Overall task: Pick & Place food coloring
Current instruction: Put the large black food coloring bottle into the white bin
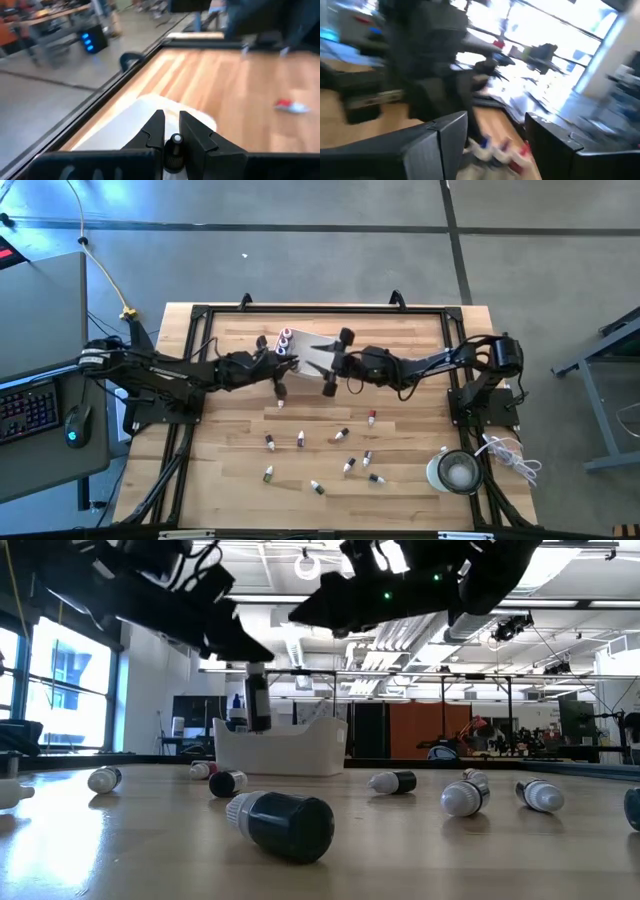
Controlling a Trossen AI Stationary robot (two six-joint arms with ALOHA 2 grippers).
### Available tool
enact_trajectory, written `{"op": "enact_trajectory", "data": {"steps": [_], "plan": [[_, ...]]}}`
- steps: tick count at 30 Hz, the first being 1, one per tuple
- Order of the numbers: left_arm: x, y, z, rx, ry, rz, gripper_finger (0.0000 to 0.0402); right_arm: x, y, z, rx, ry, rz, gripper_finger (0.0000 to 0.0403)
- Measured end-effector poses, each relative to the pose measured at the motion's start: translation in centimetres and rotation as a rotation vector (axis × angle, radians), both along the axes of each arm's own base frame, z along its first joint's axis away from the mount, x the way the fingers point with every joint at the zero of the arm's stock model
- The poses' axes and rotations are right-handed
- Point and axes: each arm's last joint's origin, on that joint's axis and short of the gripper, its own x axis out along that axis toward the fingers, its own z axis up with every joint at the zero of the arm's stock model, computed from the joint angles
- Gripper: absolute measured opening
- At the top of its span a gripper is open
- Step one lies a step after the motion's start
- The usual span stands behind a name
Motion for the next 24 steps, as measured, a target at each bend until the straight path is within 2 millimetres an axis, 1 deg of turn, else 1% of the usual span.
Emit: {"op": "enact_trajectory", "data": {"steps": [2,4,9,11,15,17,20,24], "plan": [[0.3,0.1,-0.4,0.004,0.014,0.041,0.0028,-0.1,-0.1,0.0,0.001,0.016,-0.042,0.0193],[0.5,0.2,-0.7,0.01,0.02,0.075,0.0028,-0.1,-0.1,0.0,0.001,0.019,-0.043,0.0193],[0.9,0.4,-1.4,-0.013,0.009,0.118,0.0028,-0.1,0.0,-0.3,0.007,0.047,0.011,0.0193],[1.0,0.4,-1.1,-0.002,-0.019,0.144,0.0028,-0.1,0.1,-0.3,0.007,0.045,0.016,0.0193],[1.0,0.5,-0.9,0.037,-0.045,0.137,0.0027,-0.1,0.1,-0.3,0.007,0.045,0.016,0.0193],[1.0,0.7,-0.3,0.052,-0.072,0.145,0.0027,-0.1,0.1,-0.3,0.007,0.044,0.016,0.0193],[0.9,1.6,-0.5,0.032,-0.064,0.162,0.0027,-0.1,0.1,-0.3,0.007,0.044,0.016,0.0193],[0.8,3.8,-1.2,-0.066,-0.095,0.154,0.0027,-0.1,0.1,-0.3,0.007,0.044,0.016,0.0193]]}}
